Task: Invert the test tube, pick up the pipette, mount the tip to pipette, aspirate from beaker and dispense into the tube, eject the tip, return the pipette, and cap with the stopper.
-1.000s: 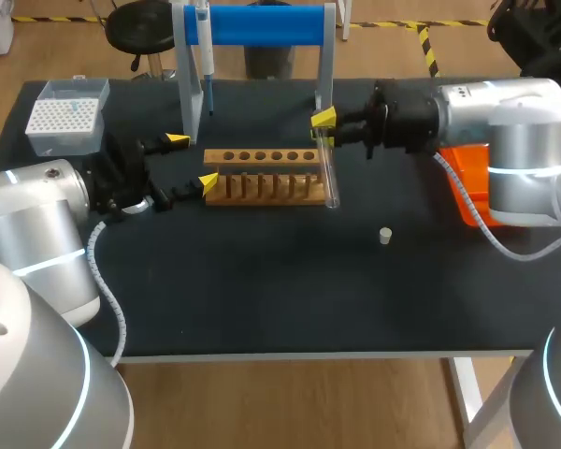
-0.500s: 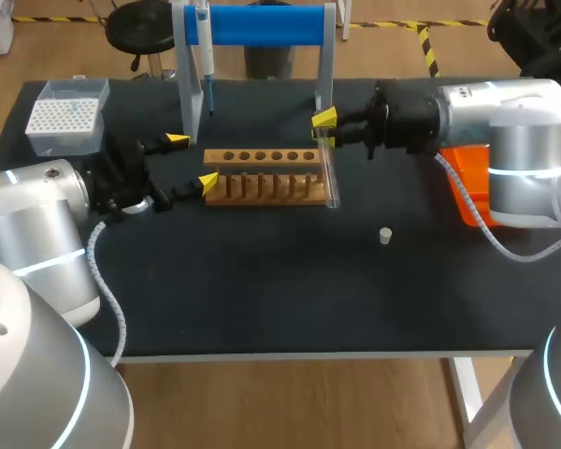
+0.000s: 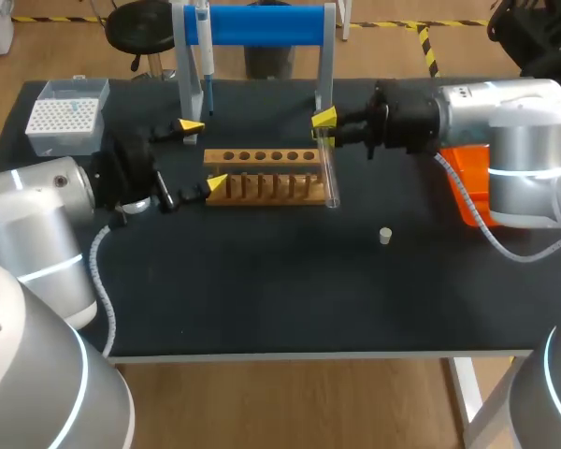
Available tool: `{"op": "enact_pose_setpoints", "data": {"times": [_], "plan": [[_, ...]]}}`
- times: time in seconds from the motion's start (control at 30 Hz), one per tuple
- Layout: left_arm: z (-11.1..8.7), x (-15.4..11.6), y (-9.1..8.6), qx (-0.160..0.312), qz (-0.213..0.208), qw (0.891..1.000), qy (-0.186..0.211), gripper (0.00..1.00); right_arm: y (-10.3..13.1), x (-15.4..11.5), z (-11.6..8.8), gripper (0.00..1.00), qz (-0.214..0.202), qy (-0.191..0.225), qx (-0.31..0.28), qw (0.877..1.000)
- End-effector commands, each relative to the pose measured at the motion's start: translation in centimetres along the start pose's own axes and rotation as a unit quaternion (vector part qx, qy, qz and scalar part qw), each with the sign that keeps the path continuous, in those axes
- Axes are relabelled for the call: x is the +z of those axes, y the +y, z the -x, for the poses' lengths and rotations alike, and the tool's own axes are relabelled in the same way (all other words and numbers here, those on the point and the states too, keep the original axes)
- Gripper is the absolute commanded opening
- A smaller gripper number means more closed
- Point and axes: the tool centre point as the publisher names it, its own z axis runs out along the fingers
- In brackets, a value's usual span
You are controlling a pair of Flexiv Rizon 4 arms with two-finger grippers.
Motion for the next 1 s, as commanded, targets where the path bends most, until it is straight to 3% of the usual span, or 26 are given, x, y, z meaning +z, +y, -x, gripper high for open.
{"op": "enact_pose_setpoints", "data": {"times": [0.03, 0.4, 0.5, 0.63, 0.8, 1.0], "plan": [[0.2, -1.2, -0.5, 0.201, -0.025, 0.979, 0.021, 1.0, -0.1, 0.0, -0.1, 0.0, 0.002, -0.002, 0.0, 1.0], [0.2, -1.2, -0.5, 0.201, -0.025, 0.979, 0.021, 1.0, -0.1, 0.0, -0.1, 0.0, 0.002, -0.002, 0.0, 1.0], [0.0, -1.0, -0.6, 0.312, -0.048, 0.949, -0.005, 1.0, -0.1, 0.0, -0.1, 0.0, 0.002, -0.002, 0.0, 1.0], [-0.5, -0.4, -0.5, 0.426, -0.043, 0.904, 0.0, 1.0, -0.1, 0.0, -0.1, 0.0, 0.002, -0.002, 0.0, 1.0], [-1.0, 0.4, -1.3, 0.511, -0.058, 0.858, 0.013, 1.0, -0.1, 0.0, -0.1, 0.0, 0.002, -0.002, 0.0, 1.0], [-1.2, 1.2, -2.9, 0.564, -0.077, 0.821, 0.03, 1.0, -0.1, 0.0, -0.1, 0.0, 0.002, -0.002, 0.0, 1.0]]}}
